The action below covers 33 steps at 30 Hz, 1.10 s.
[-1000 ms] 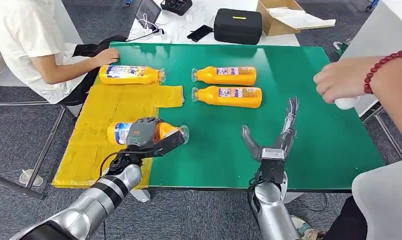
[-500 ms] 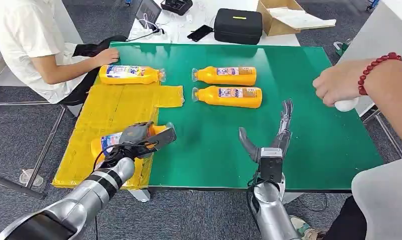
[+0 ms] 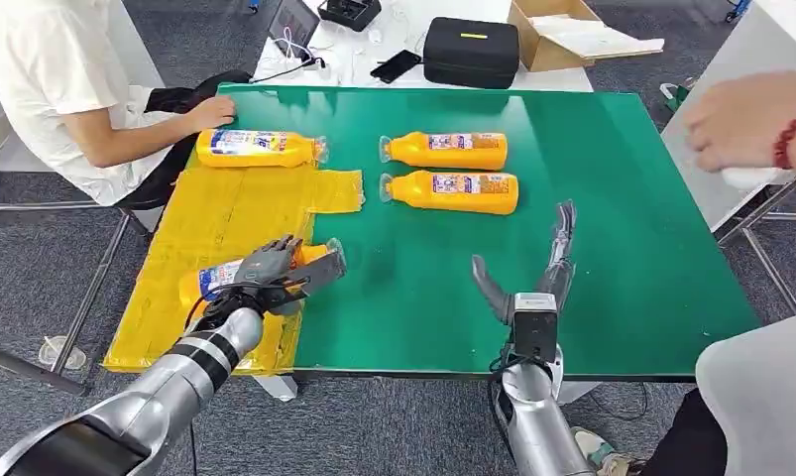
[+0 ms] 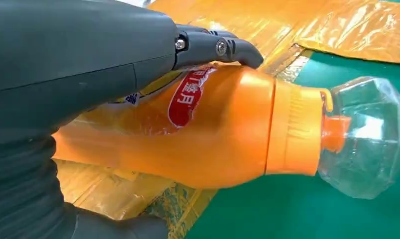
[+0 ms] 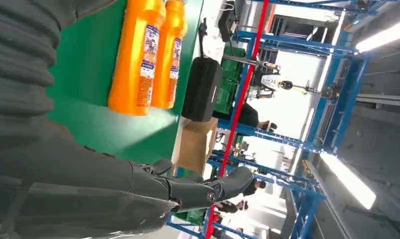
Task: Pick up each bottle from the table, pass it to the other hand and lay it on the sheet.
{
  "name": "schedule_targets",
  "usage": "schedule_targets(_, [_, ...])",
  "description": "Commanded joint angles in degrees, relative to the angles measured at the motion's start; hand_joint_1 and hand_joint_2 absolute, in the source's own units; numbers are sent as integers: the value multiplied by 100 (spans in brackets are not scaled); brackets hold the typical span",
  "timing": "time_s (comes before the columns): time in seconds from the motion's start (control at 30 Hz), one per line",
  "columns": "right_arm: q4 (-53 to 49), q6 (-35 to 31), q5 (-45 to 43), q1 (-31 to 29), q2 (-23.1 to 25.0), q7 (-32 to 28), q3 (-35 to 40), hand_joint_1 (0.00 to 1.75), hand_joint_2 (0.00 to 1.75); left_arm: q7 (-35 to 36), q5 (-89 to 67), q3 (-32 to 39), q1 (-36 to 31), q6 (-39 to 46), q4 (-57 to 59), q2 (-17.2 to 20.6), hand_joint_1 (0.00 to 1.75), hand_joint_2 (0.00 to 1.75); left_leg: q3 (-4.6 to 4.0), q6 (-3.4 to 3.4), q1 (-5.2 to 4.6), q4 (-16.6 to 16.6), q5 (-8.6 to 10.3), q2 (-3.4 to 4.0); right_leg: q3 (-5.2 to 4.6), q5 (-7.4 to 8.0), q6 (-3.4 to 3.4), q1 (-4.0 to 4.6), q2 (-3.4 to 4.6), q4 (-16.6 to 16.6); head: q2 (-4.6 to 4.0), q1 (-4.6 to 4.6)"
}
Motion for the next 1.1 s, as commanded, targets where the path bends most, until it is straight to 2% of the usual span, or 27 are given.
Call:
schedule_targets(0.03, [315, -69, -21, -130, -51, 9, -80, 0, 175, -965, 365, 529, 5, 567, -225, -240, 0, 175, 28, 3, 6, 2, -13, 12, 30, -8, -14, 10, 2, -5, 0, 0])
schedule_targets(0.07, [321, -60, -15, -102, -59, 9, -73, 0, 175, -1248, 462, 614, 93, 798, -419, -330, 0, 175, 32, 4, 8, 4, -15, 8, 37, -11, -15, 12, -3, -6, 0, 0])
schedule_targets(0.13, [321, -60, -15, -102, -59, 9, -73, 0, 175, -1248, 462, 614, 93, 798, -419, -330, 0, 175, 24, 4, 5, 4, -12, 2, 29, -11, -12, 8, -7, -4, 0, 0])
schedule_targets(0.27, [307, -139, 31, -38, -101, 9, -62, 0, 175, -1800, 922, 783, 389, 592, -1134, -501, 0, 175, 12, 2, 1, -1, -5, 2, 15, -4, -7, 2, -4, -5, 2, 0])
schedule_targets(0.57, [276, -179, 97, -28, -145, 9, -50, 0, 175, -1835, 1156, 586, 677, 588, -1763, -545, 0, 175, 14, 1, 1, 0, -6, 11, 13, -3, -9, 4, 2, -4, 0, -2])
schedule_targets(0.63, [620, -133, 269, -89, -196, 9, -15, 0, 175, -1926, 1426, 588, 820, 529, -1945, -556, 0, 175, 15, 1, 2, -1, -6, 6, 16, -4, -9, 5, -1, -7, 0, -2])
schedule_targets(0.7, [1653, -498, 1492, -430, -312, 73, 88, 0, 175, -2070, 1887, 631, 1096, 447, -2268, -567, 0, 175, 32, 3, 5, -1, -13, 14, 33, -7, -13, 9, 4, -12, 0, -2])
schedule_targets(0.73, [1736, -493, 1496, -462, -299, 16, 32, 0, 175, -2053, 1915, 590, 1124, 467, -2305, -560, 0, 175, 39, 4, 4, -9, -12, 27, 37, 0, -10, 8, 18, -21, 0, 0])
schedule_targets(0.77, [2000, -575, 3105, -531, -322, 401, -210, 0, 175, -2092, 2305, 748, 1245, 343, -2399, -650, 0, 175, 25, 3, 2, -6, -8, 20, 23, 1, -6, 4, 13, -15, 0, -2])
schedule_targets(0.8, [2137, -575, 3116, -579, -302, 290, -311, 0, 175, -2081, 2346, 690, 1283, 344, -2445, -655, 0, 175, 38, 5, 5, -8, -12, 25, 39, -2, -10, 8, 14, -21, 0, 0])
schedule_targets(0.83, [2165, -575, 3810, -602, -322, 432, -566, 0, 175, -2100, 2517, 718, 1338, 353, -2501, -697, 0, 175, 23, 3, 2, -3, -8, 15, 23, -2, -7, 5, 6, -12, 0, -2])
schedule_targets(0.87, [2167, -575, 5070, -596, -304, 896, -797, 0, 175, -2130, 2856, 867, 1442, 372, -2577, -821, 0, 175, 30, 4, 3, -4, -10, 18, 30, -3, -10, 6, 7, -14, 0, 0])
schedule_targets(0.9, [2536, -575, 5094, -761, -357, 1142, -821, 0, 175, -2093, 3038, 955, 1605, 736, -2669, -1004, 0, 175, 39, 4, 2, -3, -13, 17, 40, -7, -13, 6, 3, -13, 0, 0])
schedule_targets(0.93, [2569, -575, 5063, -790, -380, 1126, -812, 0, 175, -2083, 3033, 905, 1639, 798, -2690, -1045, 0, 175, 19, 3, 2, -1, -7, -2, 25, -6, -9, 5, -10, -9, 0, 0])
schedule_targets(1.03, [2597, -575, 5027, -810, -404, 1107, -812, 0, 175, -2061, 3037, 836, 1676, 861, -2718, -1065, 0, 175, 34, 6, 2, 1, -15, 7, 38, -8, -12, 6, 0, -11, 0, -2])
schedule_targets(1.1, [2597, -575, 5027, -810, -404, 1107, -812, 0, 175, -2061, 3037, 836, 1676, 861, -2718, -1065, 0, 175, 14, 5, -1, 0, -8, -7, 21, -5, -7, 2, -6, -8, 0, 0])
